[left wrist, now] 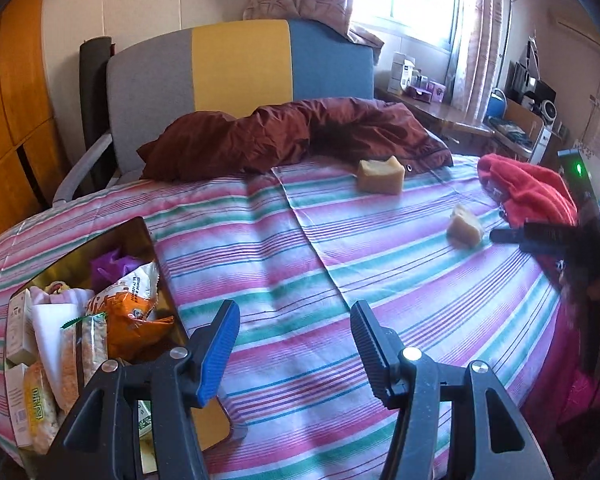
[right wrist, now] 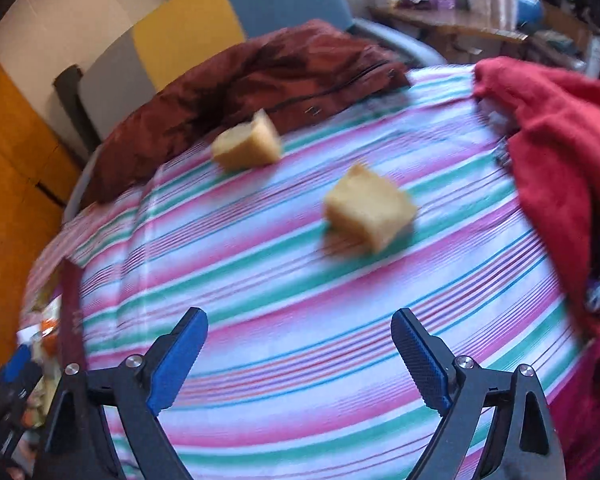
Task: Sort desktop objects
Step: 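Move both grippers back toward the two yellow sponges, then grasp a yellow sponge with the right gripper while the left grasps the other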
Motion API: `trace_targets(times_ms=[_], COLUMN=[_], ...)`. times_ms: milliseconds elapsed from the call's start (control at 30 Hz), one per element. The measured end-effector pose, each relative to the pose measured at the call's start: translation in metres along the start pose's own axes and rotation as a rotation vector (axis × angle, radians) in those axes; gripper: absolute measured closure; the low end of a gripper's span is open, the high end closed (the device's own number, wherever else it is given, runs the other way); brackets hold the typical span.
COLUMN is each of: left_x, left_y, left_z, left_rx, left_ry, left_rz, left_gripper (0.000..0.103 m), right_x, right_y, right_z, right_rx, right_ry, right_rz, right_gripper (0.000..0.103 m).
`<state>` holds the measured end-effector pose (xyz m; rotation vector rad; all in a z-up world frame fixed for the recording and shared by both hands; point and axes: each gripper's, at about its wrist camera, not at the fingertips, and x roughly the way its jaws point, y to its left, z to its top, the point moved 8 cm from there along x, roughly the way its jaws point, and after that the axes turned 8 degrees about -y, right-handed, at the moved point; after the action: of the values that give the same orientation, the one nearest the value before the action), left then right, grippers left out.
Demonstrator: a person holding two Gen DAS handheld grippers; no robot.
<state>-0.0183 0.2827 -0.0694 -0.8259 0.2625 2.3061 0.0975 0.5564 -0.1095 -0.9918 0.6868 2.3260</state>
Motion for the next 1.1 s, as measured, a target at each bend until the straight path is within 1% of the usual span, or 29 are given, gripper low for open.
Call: trace_targets(times_ms=[167, 267, 400, 600, 767, 800, 867, 900, 967, 1033, 1100], left_x=[0.007, 0.011, 0.014, 0.028, 0.043, 0.046, 0.053, 0.057, 0.063, 0.071, 0.08], left_y=[-0.001, -0.001, -0.004, -0.011, -0.02, -0.023, -0.029, -0.032, -0.039, -0.047, -0.057], left_z=[-0.004, -0.007, -0.007, -0.006, -0.003, 0.0, 0.005, 0.008, 0.013, 0.021, 0.031], left_rx=[-0.004, -0.02, -0.021, -0.016, -0.02, -0.023, -0.025, -0.024, -0.025, -0.029, -0.03], left_ry=[0.023, 0.043, 0.05, 0.084, 0.121, 0.127, 0.138, 0.141, 0.147, 0.153, 0.155], left_rz=[-0.008, -0.021, -0.031, -0.044, -0.058, -0.063, -0.074, -0.079, -0.091, -0.099, -0.12], left_gripper=[0.045, 0.045, 0.045, 0.045, 0.045, 0.045, 0.045, 0.045, 0.044, 0.044, 0.042], right_x=[0.011, 0.028, 0.05, 0.079, 0.096, 0.099, 0.107, 0.11, 0.11, 0.108, 0.106], right_y=[-0.015, -0.021, -0.031, -0.041, -0.04, -0.04, -0.04, -0.04, -0.038, -0.037, -0.036], right_z=[0.022, 0.031, 0.041, 0.05, 0.047, 0.047, 0.044, 0.043, 0.042, 0.042, 0.042], right_rx=[-0.082, -0.146, -0.208, -0.253, -0.284, -0.288, -0.303, -0.309, -0.327, -0.349, -0.344], right_ry=[-0.043, -0.056, -0.076, -0.067, -0.049, -0.047, -0.02, -0.009, -0.004, 0.009, 0.019], right_rz=[-0.043, -0.076, -0.103, -0.089, -0.061, -0.058, -0.065, -0.073, -0.076, -0.093, -0.096], right_gripper=[0.01, 0.01, 0.01, 0.01, 0.01, 0.011, 0.03, 0.03, 0.035, 0.039, 0.04])
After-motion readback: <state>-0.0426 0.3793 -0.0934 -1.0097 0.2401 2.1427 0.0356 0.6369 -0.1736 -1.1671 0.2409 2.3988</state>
